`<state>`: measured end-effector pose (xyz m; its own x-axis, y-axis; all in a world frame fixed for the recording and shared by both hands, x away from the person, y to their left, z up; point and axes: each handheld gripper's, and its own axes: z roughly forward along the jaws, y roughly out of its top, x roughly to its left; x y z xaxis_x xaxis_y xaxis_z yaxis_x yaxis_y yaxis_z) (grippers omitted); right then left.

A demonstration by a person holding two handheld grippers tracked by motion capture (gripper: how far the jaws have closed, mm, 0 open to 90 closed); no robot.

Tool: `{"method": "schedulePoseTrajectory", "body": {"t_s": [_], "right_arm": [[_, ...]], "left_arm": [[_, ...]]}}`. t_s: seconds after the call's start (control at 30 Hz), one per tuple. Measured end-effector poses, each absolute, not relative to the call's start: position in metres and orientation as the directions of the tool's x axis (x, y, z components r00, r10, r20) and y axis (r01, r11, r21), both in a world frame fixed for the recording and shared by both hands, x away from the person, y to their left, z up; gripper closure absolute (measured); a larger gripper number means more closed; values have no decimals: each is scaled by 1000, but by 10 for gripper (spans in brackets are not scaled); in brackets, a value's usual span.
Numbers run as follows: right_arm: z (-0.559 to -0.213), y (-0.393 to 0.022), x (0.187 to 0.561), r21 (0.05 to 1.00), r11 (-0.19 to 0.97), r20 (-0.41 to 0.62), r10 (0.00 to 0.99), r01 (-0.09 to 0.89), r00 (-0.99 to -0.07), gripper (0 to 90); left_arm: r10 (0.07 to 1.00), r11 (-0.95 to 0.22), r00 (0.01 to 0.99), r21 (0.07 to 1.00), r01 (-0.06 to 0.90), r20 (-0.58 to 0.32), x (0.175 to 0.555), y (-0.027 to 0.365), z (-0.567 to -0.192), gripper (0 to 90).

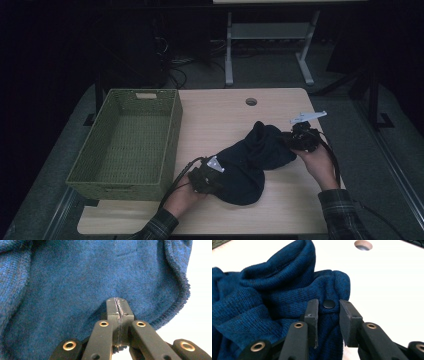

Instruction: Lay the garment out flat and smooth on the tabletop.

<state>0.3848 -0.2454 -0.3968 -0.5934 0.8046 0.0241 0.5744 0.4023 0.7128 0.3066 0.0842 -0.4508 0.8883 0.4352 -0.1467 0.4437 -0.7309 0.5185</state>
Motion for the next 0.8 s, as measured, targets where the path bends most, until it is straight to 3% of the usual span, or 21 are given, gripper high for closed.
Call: {"method": "schedulePoseTrajectory", "body": {"t_s": [0.37,0.8], "right_arm": [[-384,-247,426,706,414,-13,819,575,-574,698],[-418,-259,470,653,381,18,856,655,-516,698]], "left_arm": [[441,-728,886,519,448,-147,306,83,-451,898],[442,-728,885,517,450,-147,305,83,-450,898]]}}
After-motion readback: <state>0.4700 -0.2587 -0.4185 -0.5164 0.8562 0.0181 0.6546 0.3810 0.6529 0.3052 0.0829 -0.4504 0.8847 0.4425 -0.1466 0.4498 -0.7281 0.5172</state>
